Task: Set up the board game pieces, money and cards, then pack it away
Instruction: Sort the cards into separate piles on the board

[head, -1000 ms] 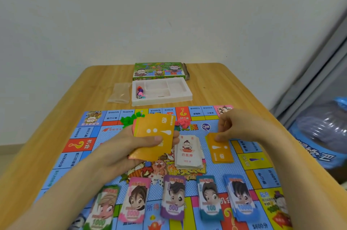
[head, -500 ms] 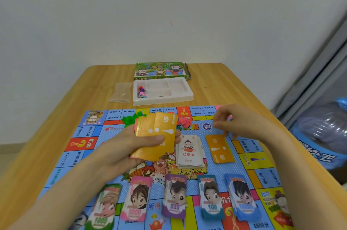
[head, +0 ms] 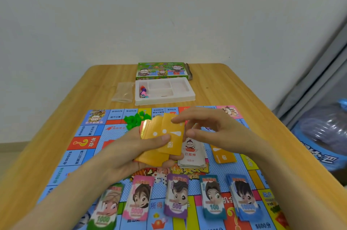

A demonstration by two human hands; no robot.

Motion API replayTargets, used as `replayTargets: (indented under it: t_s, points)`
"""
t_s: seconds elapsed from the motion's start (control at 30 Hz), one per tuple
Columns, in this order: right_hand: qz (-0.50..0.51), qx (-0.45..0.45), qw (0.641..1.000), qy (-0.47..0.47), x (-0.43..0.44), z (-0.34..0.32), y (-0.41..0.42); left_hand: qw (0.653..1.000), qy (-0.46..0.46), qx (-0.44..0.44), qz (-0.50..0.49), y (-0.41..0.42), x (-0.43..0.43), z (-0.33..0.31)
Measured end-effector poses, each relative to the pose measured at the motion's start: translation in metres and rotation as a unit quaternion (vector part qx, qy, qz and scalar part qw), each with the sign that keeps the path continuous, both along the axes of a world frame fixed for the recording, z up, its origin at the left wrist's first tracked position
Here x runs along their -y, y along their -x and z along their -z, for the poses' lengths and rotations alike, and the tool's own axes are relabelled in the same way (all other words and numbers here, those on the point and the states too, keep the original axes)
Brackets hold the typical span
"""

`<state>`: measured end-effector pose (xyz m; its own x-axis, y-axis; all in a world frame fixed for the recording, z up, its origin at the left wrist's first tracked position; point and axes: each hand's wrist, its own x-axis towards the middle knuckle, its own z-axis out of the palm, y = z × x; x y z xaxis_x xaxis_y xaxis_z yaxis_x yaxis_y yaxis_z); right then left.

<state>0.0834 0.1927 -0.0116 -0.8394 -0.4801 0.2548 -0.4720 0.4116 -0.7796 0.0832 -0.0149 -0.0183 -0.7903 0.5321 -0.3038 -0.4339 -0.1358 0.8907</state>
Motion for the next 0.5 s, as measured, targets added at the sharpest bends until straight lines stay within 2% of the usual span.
replayTargets:
  t_s: [0.3, 0.5]
  points:
    - [0.074, 0.009, 0.991, 0.113, 0.002, -0.003, 0.002, 1.000, -0.007, 0.006, -0.002, 0.000, -0.002, -0.001]
    - [0.218, 0.093, 0.954, 0.183, -0.013, -0.017, 0.006, 0.999, 0.005, -0.012, -0.045, 0.005, -0.001, 0.003]
